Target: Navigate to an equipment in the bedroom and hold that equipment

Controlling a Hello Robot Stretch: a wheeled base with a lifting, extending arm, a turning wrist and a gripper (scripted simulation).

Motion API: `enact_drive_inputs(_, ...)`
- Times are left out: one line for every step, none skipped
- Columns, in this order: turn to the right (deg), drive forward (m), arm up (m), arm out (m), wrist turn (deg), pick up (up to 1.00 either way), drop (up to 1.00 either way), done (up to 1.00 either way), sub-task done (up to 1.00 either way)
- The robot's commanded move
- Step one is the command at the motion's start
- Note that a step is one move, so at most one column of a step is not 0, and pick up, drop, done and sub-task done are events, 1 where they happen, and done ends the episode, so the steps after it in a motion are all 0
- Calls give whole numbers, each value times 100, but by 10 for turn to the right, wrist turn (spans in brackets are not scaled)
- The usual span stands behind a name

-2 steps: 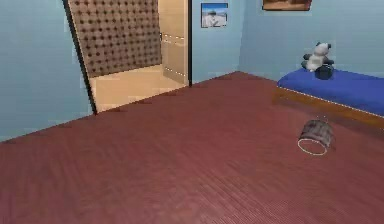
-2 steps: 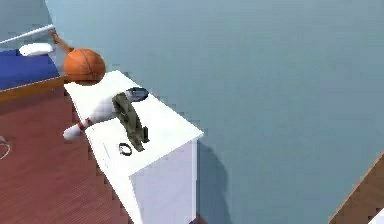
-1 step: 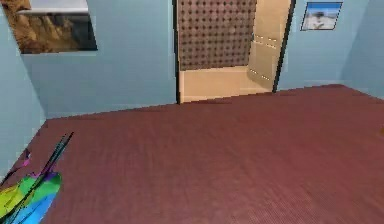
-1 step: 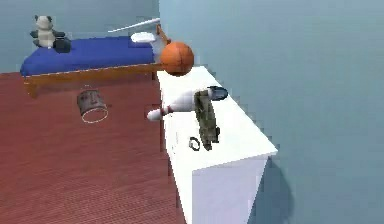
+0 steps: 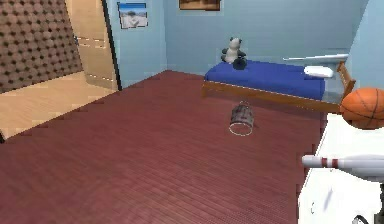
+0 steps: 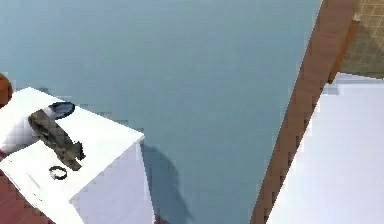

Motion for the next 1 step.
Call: enact_drive_inputs(180,0,0,0,0,0,0,0,0)
